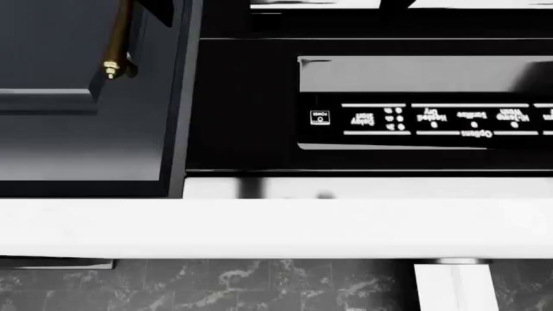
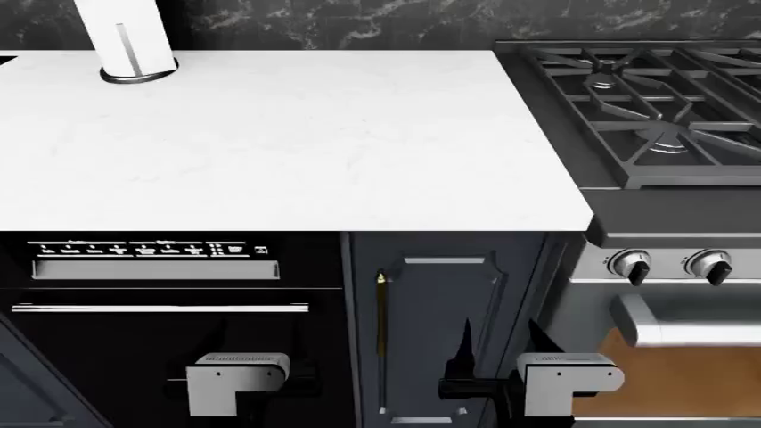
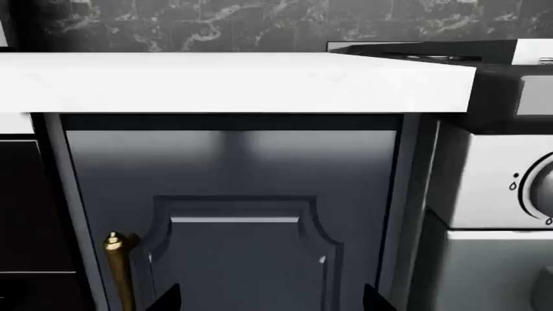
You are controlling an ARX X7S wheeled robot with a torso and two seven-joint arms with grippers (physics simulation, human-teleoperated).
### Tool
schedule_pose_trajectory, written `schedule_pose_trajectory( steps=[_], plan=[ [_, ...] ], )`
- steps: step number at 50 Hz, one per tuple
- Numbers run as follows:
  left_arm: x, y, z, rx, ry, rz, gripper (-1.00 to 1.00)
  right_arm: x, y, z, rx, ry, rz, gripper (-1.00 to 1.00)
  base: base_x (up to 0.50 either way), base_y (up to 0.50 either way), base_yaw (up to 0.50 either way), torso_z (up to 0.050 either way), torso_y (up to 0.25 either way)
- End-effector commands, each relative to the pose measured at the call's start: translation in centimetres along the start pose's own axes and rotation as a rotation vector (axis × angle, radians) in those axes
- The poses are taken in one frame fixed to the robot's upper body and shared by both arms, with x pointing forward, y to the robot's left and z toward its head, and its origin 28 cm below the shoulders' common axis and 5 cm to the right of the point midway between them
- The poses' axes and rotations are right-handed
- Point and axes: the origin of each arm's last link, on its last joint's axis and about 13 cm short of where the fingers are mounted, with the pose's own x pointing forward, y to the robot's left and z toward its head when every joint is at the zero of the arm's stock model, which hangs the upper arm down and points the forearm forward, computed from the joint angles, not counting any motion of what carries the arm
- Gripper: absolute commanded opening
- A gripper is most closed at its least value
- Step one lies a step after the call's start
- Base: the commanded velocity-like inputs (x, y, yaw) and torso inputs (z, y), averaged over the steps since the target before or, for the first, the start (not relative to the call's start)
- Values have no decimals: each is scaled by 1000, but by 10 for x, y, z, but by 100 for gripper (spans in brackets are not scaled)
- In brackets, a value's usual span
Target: Pick and place the shaker into the drawer. Then close the cabinet.
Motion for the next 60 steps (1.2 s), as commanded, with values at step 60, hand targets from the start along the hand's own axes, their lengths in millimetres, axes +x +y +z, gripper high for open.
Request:
schedule_pose_trajectory(
  steps=[60],
  plan=[
    [136,-26,469,35,-460,-3,100,110,-34,521,-170,-425,-137,100,0,258,0,0,0]
  ],
)
